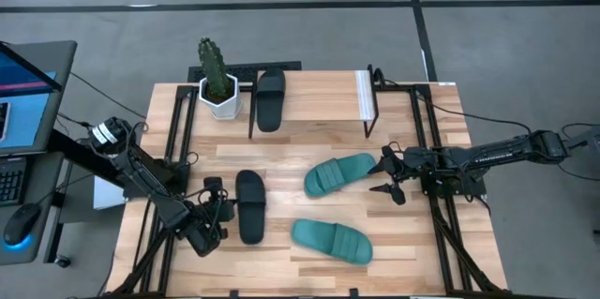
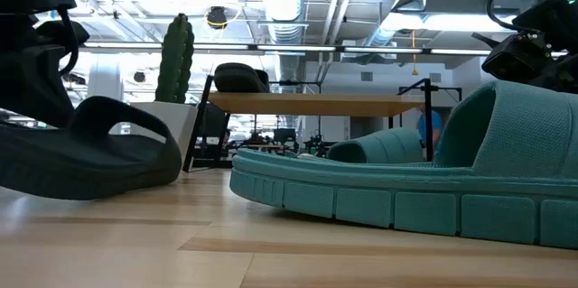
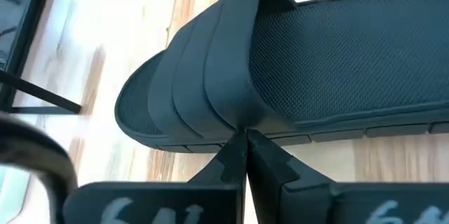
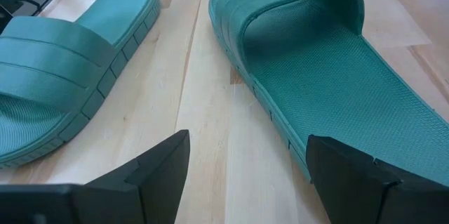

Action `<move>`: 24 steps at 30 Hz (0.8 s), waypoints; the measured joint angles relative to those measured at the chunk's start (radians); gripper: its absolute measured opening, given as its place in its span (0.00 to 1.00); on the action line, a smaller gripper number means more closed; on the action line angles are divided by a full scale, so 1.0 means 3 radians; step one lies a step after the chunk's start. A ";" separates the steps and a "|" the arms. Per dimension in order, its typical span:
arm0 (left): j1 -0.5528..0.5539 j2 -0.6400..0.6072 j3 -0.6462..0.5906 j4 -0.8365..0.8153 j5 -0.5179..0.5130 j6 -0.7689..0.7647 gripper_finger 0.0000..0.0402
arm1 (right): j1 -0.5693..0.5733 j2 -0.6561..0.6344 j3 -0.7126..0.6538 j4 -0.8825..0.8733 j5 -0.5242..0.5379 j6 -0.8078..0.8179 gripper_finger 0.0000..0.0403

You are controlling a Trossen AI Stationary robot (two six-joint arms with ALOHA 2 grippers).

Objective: Pick and place slides into the shelf
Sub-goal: Put the black slide on the shelf

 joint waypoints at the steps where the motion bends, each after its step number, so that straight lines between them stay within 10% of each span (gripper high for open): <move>1: -0.0002 -0.0001 0.0000 0.0000 0.0024 -0.0004 0.00 | 0.0000 -0.0001 0.0000 -0.0001 0.0000 -0.0001 0.67; 24: 0.0196 -0.0001 0.0419 -0.0726 0.0224 0.0437 0.00 | 0.0001 0.0000 -0.0001 -0.0001 0.0000 0.0000 0.67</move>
